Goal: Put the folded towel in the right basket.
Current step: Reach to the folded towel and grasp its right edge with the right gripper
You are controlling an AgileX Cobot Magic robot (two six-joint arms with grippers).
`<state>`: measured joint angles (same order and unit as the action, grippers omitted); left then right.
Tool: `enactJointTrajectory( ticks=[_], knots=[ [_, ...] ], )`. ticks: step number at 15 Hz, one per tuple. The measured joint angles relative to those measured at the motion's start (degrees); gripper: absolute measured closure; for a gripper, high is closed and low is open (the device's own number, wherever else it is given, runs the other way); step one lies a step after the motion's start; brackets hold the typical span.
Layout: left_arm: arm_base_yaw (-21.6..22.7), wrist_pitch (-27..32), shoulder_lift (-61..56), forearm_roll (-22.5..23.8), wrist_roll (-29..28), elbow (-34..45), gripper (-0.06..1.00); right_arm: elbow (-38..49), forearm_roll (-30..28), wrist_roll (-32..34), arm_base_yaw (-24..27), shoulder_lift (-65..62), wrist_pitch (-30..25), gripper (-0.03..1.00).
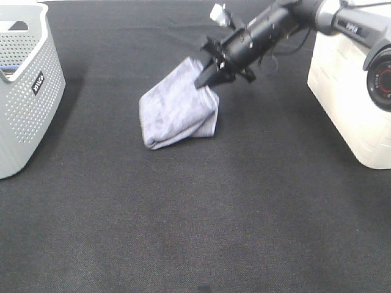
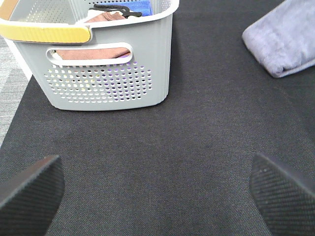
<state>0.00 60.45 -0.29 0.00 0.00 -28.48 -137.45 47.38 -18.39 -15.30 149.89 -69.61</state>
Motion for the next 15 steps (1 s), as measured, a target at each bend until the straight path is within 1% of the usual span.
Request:
enactJointTrajectory(
  ticks=[3,7,10,11,13,14,15],
  knots=[
    [0.00,0.00,0.00,0.00,0.00,0.00,-0.03,-2.35,0.06,0.57,0.00,-0.92,-0.06,0.92],
    [0.00,0.00,0.00,0.00,0.00,0.00,-0.03,-2.52,-0.40,2.29,0.00,-1.03,-0.06,0.92],
    [0.00,0.00,0.00,0.00,0.00,0.00,-0.03,-2.64,-2.98,6.36,0.00,-1.03,-0.06,0.91],
    [0.00,0.00,0.00,0.00,0.00,0.00,-0.03,-2.64,-4.76,8.25,0.00,-1.03,-0.06,0.80],
    [0.00,0.00,0.00,0.00,0.00,0.00,-0.03,-2.18,-5.16,9.17,0.00,-1.03,-0.11,0.47],
    [0.00,0.00,0.00,0.00,0.00,0.00,-0.03,-1.83,-5.33,9.17,0.00,-1.03,-0.11,0.34],
    [0.00,0.00,0.00,0.00,0.00,0.00,-0.03,-1.78,-6.19,9.22,0.00,-1.03,-0.11,0.28]
  ],
)
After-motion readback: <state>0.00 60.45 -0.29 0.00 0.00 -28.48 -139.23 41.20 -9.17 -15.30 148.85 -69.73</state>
